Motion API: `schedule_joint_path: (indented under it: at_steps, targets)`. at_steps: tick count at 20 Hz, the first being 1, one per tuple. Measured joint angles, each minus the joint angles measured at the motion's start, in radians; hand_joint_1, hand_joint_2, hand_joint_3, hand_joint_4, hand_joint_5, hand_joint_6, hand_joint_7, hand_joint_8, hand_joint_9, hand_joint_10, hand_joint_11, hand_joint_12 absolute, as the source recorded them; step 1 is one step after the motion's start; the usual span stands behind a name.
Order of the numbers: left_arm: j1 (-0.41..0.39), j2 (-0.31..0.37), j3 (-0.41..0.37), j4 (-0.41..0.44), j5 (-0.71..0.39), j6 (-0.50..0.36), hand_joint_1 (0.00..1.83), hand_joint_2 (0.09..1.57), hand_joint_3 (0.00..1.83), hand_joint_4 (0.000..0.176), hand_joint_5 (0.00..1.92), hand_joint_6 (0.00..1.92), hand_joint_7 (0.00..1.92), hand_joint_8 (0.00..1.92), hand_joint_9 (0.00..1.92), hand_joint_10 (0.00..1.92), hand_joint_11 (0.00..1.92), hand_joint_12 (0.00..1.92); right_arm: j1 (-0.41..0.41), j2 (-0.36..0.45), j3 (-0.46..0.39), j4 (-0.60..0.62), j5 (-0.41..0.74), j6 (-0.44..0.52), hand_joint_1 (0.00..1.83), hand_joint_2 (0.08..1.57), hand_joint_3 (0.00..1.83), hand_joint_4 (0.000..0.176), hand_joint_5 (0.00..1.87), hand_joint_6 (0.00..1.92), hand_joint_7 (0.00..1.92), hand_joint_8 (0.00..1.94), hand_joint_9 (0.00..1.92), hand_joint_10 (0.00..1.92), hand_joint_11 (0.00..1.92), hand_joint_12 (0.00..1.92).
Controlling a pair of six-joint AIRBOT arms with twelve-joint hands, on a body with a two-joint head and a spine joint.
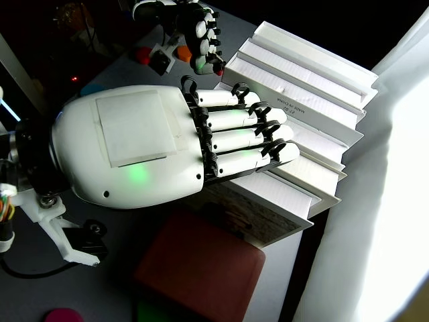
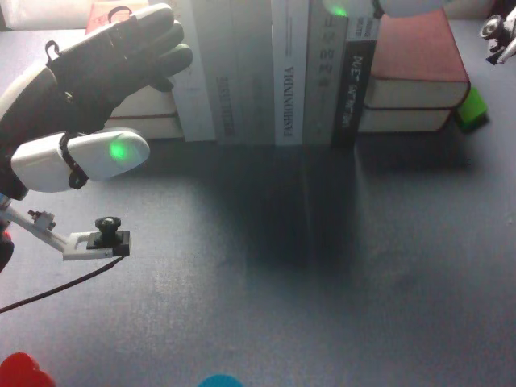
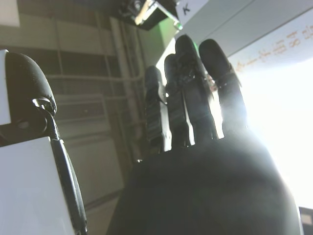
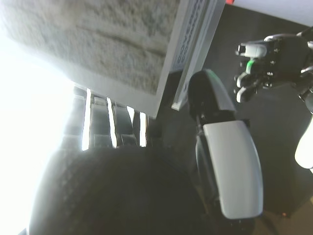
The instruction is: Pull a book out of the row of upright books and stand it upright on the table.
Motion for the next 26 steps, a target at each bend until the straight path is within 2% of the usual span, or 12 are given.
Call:
schedule_joint_path:
  at_steps: [7,8,9,11,13,14,18,19,21,22,24,26]
  targets:
    - [0.005,-0.002,-0.005,-0.002,-0.004,0.0,0.97,0.84,0.0,0.0,0.44,0.01,0.44,0.01,0.51,0.01,0.0,1.6,0.019,0.185,-0.216,-0.108,0.042,-0.025,0.03,1.22,0.0,0.176,0.24,0.01,0.0,0.0,0.0,0.0,0.0,0.0]
    - [0.007,-0.002,-0.006,-0.003,-0.005,0.0,0.96,0.83,0.0,0.0,0.44,0.01,0.45,0.01,0.52,0.02,0.0,1.63,0.033,0.215,-0.249,-0.143,0.056,-0.026,0.02,1.21,0.0,0.125,0.26,0.02,0.0,0.0,0.0,0.0,0.0,0.0]
    - [0.008,-0.002,-0.005,-0.005,-0.005,0.0,0.95,0.83,0.0,0.0,0.44,0.0,0.46,0.01,0.52,0.02,0.0,1.64,0.04,0.237,-0.272,-0.162,0.066,-0.026,0.0,1.18,0.0,0.103,0.28,0.02,0.0,0.0,0.0,0.0,0.0,0.0]
    - [0.011,-0.004,-0.005,-0.012,-0.007,0.0,0.93,0.85,0.01,0.001,0.44,0.0,0.47,0.02,0.53,0.02,0.0,1.63,0.049,0.291,-0.337,-0.17,0.099,-0.055,0.0,1.16,0.0,0.023,0.33,0.01,0.0,0.0,0.0,0.0,0.0,0.0]
    - [0.02,-0.004,-0.006,-0.02,-0.01,0.0,0.91,0.85,0.01,0.006,0.44,0.01,0.48,0.02,0.54,0.02,0.0,1.63,0.051,0.328,-0.383,-0.155,0.128,-0.085,0.04,1.2,0.01,0.016,0.36,0.01,0.0,0.0,0.0,0.0,0.0,0.0]
    - [0.022,-0.004,-0.011,-0.027,-0.011,0.0,0.93,0.85,0.0,0.0,0.44,0.0,0.48,0.02,0.54,0.02,0.02,1.64,0.051,0.344,-0.398,-0.152,0.142,-0.092,0.01,1.21,0.01,0.037,0.35,0.01,0.0,0.0,0.0,0.0,0.0,0.0]
    - [0.025,-0.006,-0.013,-0.034,-0.023,0.0,0.94,0.85,0.01,0.0,0.47,0.01,0.49,0.02,0.54,0.02,0.03,1.64,0.042,0.375,-0.436,-0.143,0.172,-0.096,0.16,1.24,0.01,0.001,0.39,0.02,0.0,0.0,0.0,0.0,0.0,0.0]
    - [0.03,-0.008,-0.015,-0.038,-0.029,0.0,0.96,0.85,0.0,0.0,0.47,0.01,0.48,0.01,0.53,0.02,0.03,1.65,0.035,0.38,-0.445,-0.139,0.174,-0.096,0.15,1.24,0.01,0.01,0.38,0.01,0.0,0.0,0.0,0.0,0.0,0.0]
    - [0.037,-0.01,-0.015,-0.042,-0.026,0.0,0.96,0.84,0.0,0.0,0.47,0.01,0.47,0.01,0.53,0.02,0.05,1.65,0.01,0.385,-0.452,-0.135,0.184,-0.096,0.08,1.22,0.0,0.07,0.4,0.02,0.0,0.0,0.0,0.0,0.0,0.0]
    - [0.037,-0.009,-0.015,-0.047,-0.028,0.0,0.96,0.85,0.0,0.0,0.46,0.01,0.46,0.0,0.52,0.02,0.03,1.67,0.003,0.385,-0.455,-0.131,0.185,-0.097,0.09,1.22,0.0,0.082,0.41,0.02,0.0,0.0,0.0,0.0,0.0,0.0]
    - [0.037,-0.009,-0.015,-0.051,-0.029,0.0,0.94,0.85,0.0,0.0,0.46,0.01,0.47,0.0,0.52,0.02,0.0,1.66,-0.013,0.385,-0.457,-0.125,0.189,-0.096,0.06,1.22,0.0,0.085,0.4,0.01,0.0,0.0,0.0,0.0,0.0,0.0]
    - [0.037,-0.01,-0.015,-0.049,-0.029,0.0,0.96,0.84,0.0,0.0,0.47,0.01,0.47,0.01,0.52,0.02,0.01,1.64,-0.013,0.371,-0.444,-0.123,0.188,-0.097,0.15,1.23,0.0,0.053,0.39,0.01,0.0,0.0,0.0,0.0,0.0,0.0]
